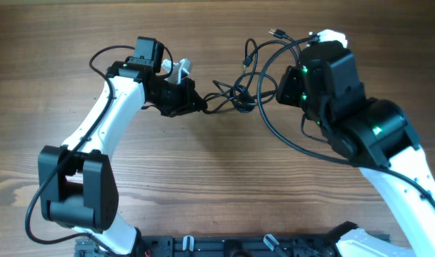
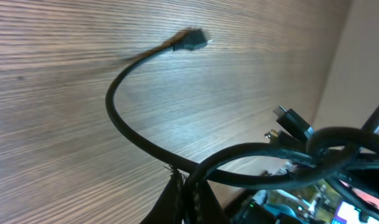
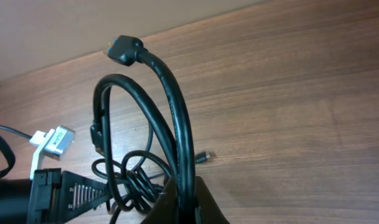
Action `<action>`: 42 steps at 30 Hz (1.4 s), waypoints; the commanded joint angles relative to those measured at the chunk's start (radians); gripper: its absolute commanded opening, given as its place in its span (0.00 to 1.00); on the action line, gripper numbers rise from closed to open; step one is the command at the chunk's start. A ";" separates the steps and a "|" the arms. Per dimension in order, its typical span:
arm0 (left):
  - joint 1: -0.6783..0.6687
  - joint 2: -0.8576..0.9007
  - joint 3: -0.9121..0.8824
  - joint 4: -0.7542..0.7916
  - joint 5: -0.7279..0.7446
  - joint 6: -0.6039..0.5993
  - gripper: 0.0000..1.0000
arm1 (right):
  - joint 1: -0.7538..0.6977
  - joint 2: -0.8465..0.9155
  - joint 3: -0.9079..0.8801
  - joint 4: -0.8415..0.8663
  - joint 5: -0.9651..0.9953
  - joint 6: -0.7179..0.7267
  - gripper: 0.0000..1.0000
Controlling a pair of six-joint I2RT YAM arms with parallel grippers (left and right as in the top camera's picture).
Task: Untangle cables
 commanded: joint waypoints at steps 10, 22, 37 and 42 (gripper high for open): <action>0.016 0.026 -0.019 -0.034 -0.156 -0.062 0.11 | -0.021 0.178 0.028 0.136 -0.261 -0.143 0.04; -0.045 0.026 -0.019 0.007 -0.156 -0.062 0.22 | -0.021 0.185 0.028 0.125 -0.290 -0.168 0.04; -0.046 0.026 -0.019 0.039 -0.156 -0.062 0.30 | -0.021 0.185 0.028 0.090 -0.313 -0.190 0.04; -0.046 0.026 -0.019 0.045 -0.156 -0.062 0.33 | -0.021 0.185 0.028 0.076 -0.314 -0.190 0.04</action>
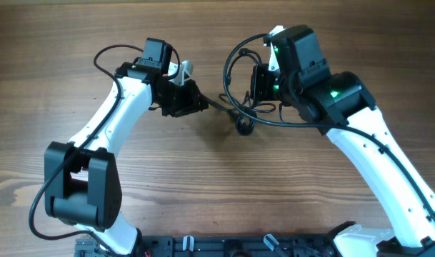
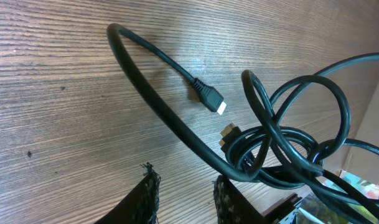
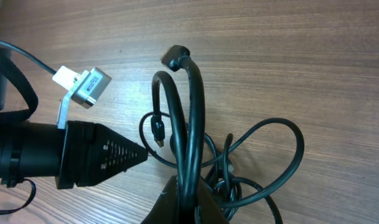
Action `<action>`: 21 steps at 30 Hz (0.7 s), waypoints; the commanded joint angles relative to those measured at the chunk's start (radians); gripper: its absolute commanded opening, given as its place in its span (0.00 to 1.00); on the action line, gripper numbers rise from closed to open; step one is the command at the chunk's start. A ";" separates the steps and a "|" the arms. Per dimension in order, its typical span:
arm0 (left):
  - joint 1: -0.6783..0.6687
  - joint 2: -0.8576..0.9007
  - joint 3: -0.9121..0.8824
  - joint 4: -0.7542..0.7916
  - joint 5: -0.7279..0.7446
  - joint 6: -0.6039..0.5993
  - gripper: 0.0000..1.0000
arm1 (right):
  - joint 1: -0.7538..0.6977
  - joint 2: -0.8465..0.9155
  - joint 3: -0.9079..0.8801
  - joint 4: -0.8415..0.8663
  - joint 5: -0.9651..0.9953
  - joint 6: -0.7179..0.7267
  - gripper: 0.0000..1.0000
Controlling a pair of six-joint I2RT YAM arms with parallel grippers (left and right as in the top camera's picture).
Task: Untangle cables
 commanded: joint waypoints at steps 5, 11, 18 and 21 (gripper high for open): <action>-0.002 0.011 -0.012 0.004 -0.010 -0.005 0.34 | -0.005 0.004 0.028 0.003 -0.024 -0.021 0.04; -0.011 0.011 -0.012 0.005 -0.010 -0.005 0.38 | -0.005 0.004 0.028 0.001 -0.024 -0.021 0.04; -0.019 0.011 -0.012 0.016 -0.010 -0.005 0.43 | -0.005 0.004 0.028 0.000 -0.024 -0.026 0.04; -0.019 0.011 -0.012 0.023 -0.010 -0.005 0.50 | -0.005 0.004 0.028 -0.001 -0.025 -0.039 0.04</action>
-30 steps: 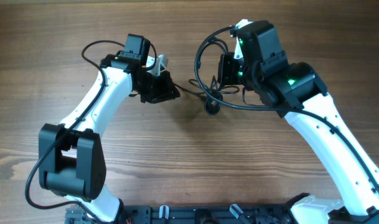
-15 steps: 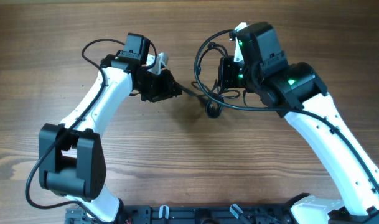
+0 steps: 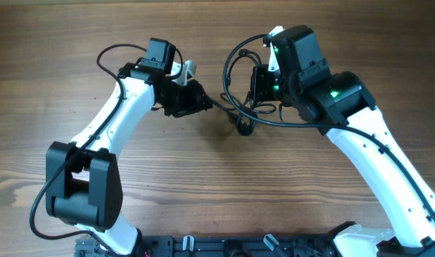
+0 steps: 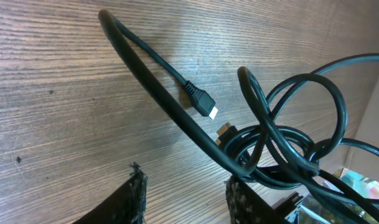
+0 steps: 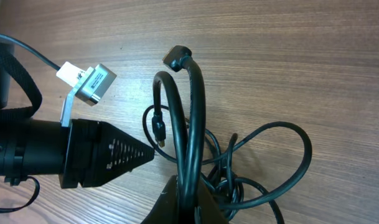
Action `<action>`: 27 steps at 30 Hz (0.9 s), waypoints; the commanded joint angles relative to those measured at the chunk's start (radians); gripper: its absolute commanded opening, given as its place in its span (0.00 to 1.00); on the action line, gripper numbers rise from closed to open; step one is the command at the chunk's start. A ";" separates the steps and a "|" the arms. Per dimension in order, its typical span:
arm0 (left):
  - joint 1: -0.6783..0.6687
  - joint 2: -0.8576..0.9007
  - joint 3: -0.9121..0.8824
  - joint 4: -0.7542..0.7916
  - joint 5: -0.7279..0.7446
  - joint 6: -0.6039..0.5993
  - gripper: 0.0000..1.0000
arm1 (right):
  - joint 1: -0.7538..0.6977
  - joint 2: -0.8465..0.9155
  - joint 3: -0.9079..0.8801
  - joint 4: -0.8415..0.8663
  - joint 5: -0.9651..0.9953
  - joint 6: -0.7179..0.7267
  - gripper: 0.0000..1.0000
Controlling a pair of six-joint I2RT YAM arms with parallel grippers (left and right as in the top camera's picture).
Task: Untangle cables
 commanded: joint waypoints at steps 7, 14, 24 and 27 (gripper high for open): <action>-0.004 0.011 -0.012 0.050 -0.009 -0.006 0.63 | -0.005 0.010 0.028 -0.005 -0.081 -0.035 0.04; -0.009 0.011 -0.012 0.117 0.000 -0.054 0.80 | -0.005 0.027 0.023 -0.008 -0.230 -0.076 0.04; -0.015 0.011 -0.012 0.169 0.003 -0.054 0.97 | -0.005 0.028 0.023 0.071 -0.499 -0.138 0.04; -0.012 0.011 -0.012 0.182 0.032 -0.035 1.00 | -0.005 0.028 0.023 0.079 -0.499 -0.137 0.04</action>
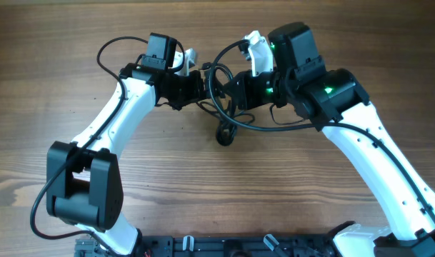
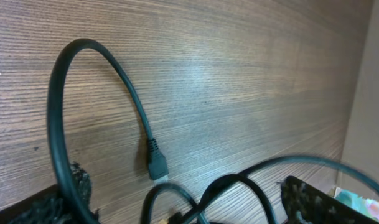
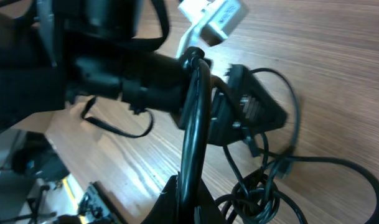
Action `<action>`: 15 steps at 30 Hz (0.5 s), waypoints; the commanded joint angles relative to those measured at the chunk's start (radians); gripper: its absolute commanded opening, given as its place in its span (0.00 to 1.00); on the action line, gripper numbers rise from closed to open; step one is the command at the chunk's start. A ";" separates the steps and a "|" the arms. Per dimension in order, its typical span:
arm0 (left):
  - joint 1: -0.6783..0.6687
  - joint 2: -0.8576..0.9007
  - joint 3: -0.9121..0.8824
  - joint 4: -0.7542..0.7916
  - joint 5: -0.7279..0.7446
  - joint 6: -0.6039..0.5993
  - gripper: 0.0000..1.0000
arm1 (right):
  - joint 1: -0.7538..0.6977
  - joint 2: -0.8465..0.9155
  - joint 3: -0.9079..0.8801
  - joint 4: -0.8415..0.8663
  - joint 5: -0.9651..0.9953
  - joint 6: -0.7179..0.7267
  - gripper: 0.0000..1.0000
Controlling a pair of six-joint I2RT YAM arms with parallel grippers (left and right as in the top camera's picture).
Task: Untangle cables
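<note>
Several black cables form one tangle, with its knot (image 1: 224,134) on the wooden table between the arms. My right gripper (image 3: 188,196) is shut on a thick black cable (image 3: 195,106) that rises straight up from its jaws. The knot (image 3: 264,199) sits just right of it. My left gripper (image 2: 186,202) is open with its fingers (image 2: 65,199) far apart; thin cable loops pass between them. A connector (image 2: 157,167) on a thin loop lies ahead on the wood. From overhead the left gripper (image 1: 194,89) and right gripper (image 1: 233,93) nearly meet.
The wooden table (image 1: 74,43) runs under both arms. A black rail (image 1: 224,246) lies along the near edge. The table's far edge and a pale wall (image 2: 369,93) show to the right in the left wrist view. The left arm's white camera mount (image 3: 214,15) is close by.
My right gripper has moved left with the thick cable and now sits right against the left gripper. The left jaws stand much wider apart. The knot lies further left on the table.
First the arms were apart, the left gripper shut on a thin cable and the right shut on the thick one. Then the right arm was nearer and the left jaws stood slightly open, then wider. Now both grippers almost touch, the left wide open.
</note>
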 commanded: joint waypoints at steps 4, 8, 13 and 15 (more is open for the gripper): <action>0.038 0.011 -0.010 0.027 0.053 0.039 0.98 | -0.005 -0.001 0.023 0.020 -0.013 0.051 0.04; 0.103 0.011 -0.010 0.004 0.052 0.035 0.38 | -0.005 -0.001 0.023 0.027 0.132 0.230 0.04; 0.134 0.011 -0.010 -0.054 -0.017 0.034 0.23 | -0.005 -0.001 0.021 0.026 0.265 0.329 0.04; 0.134 0.011 -0.010 -0.073 -0.069 0.034 0.22 | -0.005 0.003 0.018 0.008 0.327 0.374 0.04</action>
